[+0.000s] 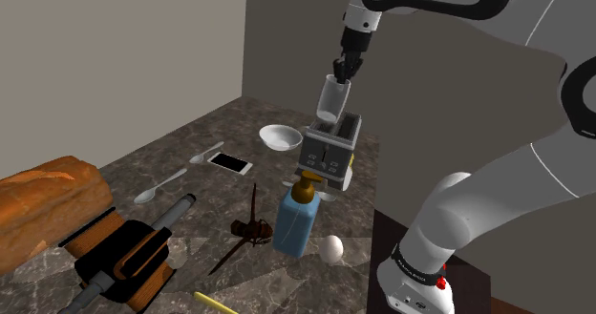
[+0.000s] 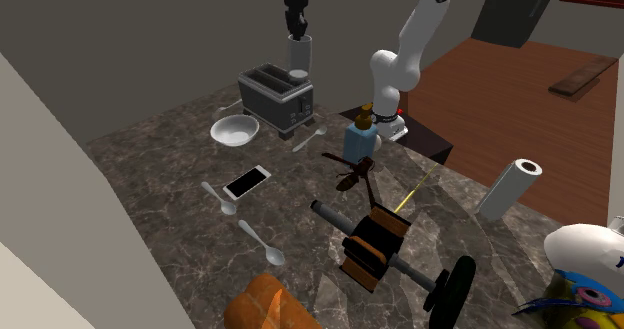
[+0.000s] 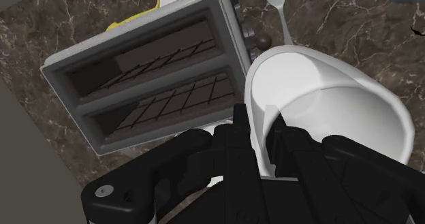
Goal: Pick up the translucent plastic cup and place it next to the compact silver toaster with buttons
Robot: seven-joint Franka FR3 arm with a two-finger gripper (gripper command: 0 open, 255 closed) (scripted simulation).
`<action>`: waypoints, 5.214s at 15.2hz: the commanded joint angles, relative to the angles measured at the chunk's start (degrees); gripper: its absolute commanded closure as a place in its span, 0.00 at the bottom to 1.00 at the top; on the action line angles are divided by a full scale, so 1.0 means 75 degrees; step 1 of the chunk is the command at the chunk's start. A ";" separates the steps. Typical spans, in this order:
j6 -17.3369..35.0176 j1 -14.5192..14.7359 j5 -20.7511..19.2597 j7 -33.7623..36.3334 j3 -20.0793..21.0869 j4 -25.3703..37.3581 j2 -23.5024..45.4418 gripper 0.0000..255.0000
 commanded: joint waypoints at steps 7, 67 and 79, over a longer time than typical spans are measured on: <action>-0.0160 -0.0468 -0.0510 -0.1419 -0.1075 -0.0330 -0.0600 1.00; 0.4984 -0.1266 -0.1994 -0.3427 -0.3974 -0.4582 -0.0013 1.00; 0.5106 -0.1257 -0.1998 -0.3434 -0.4010 -0.4637 0.0055 0.00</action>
